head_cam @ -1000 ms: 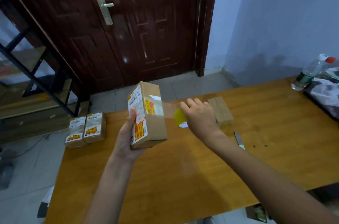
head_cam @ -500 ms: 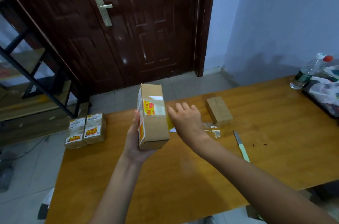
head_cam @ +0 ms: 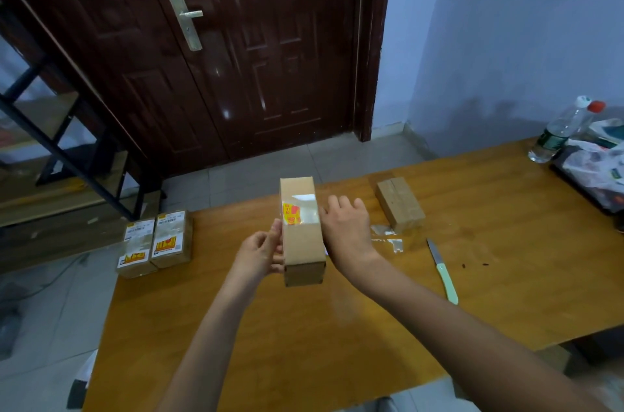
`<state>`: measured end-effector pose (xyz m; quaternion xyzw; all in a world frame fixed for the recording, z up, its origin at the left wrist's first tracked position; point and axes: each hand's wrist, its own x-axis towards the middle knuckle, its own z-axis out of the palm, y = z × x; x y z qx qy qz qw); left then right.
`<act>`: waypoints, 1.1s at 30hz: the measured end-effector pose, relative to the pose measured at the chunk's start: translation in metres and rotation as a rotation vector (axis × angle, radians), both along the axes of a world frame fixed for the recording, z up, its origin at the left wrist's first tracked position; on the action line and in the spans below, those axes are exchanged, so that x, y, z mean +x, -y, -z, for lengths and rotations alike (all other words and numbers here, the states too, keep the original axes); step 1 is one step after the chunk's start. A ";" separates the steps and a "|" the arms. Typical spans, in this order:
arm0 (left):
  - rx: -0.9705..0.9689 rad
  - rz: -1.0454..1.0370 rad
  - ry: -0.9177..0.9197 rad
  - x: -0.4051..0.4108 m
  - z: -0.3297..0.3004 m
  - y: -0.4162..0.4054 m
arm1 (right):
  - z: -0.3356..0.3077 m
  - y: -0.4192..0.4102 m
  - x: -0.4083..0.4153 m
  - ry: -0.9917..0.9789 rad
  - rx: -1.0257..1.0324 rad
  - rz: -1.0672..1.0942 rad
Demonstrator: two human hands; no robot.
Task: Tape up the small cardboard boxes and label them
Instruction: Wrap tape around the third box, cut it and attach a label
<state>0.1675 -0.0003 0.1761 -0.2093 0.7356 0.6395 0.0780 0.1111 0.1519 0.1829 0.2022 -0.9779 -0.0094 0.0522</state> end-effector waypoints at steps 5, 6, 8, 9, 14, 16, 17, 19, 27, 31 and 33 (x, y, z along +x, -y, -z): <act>0.084 0.042 0.119 0.000 -0.016 0.008 | -0.011 0.001 -0.005 -0.005 0.087 0.041; 0.166 0.080 0.166 0.001 -0.021 0.007 | -0.014 0.003 -0.006 -0.011 0.115 0.043; 0.218 0.164 0.170 0.003 -0.026 -0.001 | -0.019 0.008 -0.007 -0.031 0.161 0.032; 0.184 0.160 0.145 0.005 -0.025 -0.007 | -0.022 0.011 -0.006 -0.035 0.155 0.018; 0.256 -0.076 0.071 0.005 -0.004 -0.009 | -0.040 -0.012 -0.013 -0.119 0.044 -0.114; 0.345 -0.106 0.051 0.008 0.005 0.000 | -0.045 -0.034 -0.021 -0.091 0.007 -0.089; 0.388 -0.106 0.047 0.010 0.008 0.004 | -0.046 -0.042 -0.023 -0.051 -0.035 -0.069; 0.436 -0.113 0.059 0.008 0.013 0.006 | -0.050 -0.049 -0.022 0.010 -0.109 -0.041; 0.114 -0.237 -0.002 0.003 0.025 0.004 | -0.100 -0.047 -0.015 -0.425 -0.011 -0.116; 0.211 -0.242 -0.033 -0.001 0.020 0.014 | -0.088 -0.050 -0.023 -0.331 -0.023 -0.082; 0.294 -0.248 -0.026 0.000 0.018 0.015 | -0.073 -0.054 -0.026 -0.272 -0.020 -0.067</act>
